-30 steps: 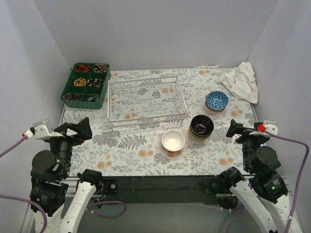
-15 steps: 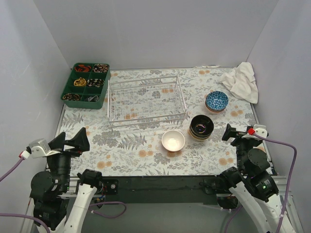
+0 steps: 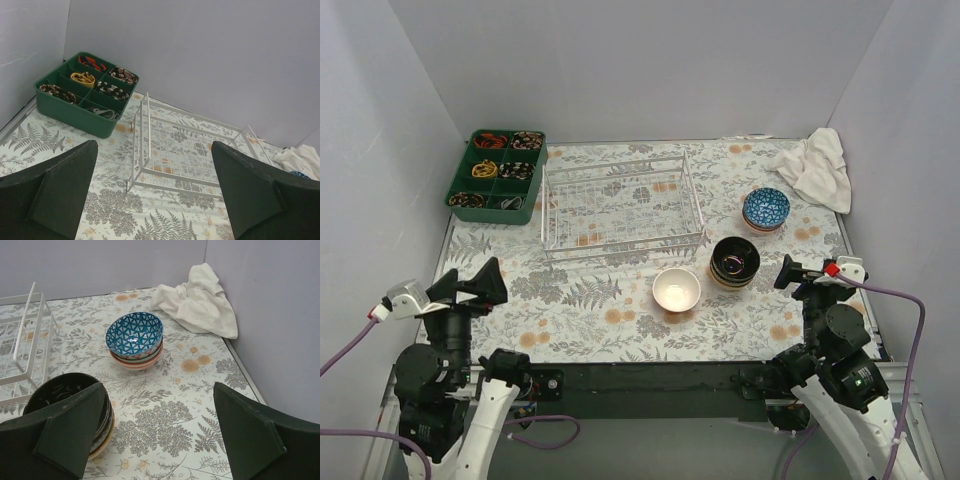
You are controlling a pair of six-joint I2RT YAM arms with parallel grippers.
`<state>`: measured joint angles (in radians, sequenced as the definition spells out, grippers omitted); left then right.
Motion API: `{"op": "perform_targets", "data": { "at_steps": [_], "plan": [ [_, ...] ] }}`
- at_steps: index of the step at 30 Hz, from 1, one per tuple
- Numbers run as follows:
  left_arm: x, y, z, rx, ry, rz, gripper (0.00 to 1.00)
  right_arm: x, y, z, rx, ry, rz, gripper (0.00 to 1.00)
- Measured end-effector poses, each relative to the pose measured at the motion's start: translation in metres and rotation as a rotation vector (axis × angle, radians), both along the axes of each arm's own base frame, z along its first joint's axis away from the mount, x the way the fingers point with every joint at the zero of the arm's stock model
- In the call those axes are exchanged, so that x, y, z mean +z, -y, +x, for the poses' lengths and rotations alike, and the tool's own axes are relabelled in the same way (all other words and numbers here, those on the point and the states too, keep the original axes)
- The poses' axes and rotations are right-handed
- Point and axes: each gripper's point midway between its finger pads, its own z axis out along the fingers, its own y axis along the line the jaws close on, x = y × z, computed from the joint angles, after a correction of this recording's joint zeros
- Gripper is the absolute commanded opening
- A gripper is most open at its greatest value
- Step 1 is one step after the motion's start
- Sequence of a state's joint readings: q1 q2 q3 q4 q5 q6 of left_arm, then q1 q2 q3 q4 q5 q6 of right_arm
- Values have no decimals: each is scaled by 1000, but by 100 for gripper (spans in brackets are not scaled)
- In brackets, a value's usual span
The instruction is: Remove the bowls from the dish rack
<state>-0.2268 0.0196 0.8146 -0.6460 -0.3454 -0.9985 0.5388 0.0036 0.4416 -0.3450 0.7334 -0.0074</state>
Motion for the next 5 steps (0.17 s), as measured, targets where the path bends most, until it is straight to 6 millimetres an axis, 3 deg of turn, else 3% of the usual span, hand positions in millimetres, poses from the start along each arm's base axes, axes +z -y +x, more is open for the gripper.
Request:
{"op": "perform_targets", "data": {
  "at_steps": [5],
  "plan": [
    [-4,-2,3,15,-7,-12,98,-2,0,1,-1,-1,-4,97]
  ]
}}
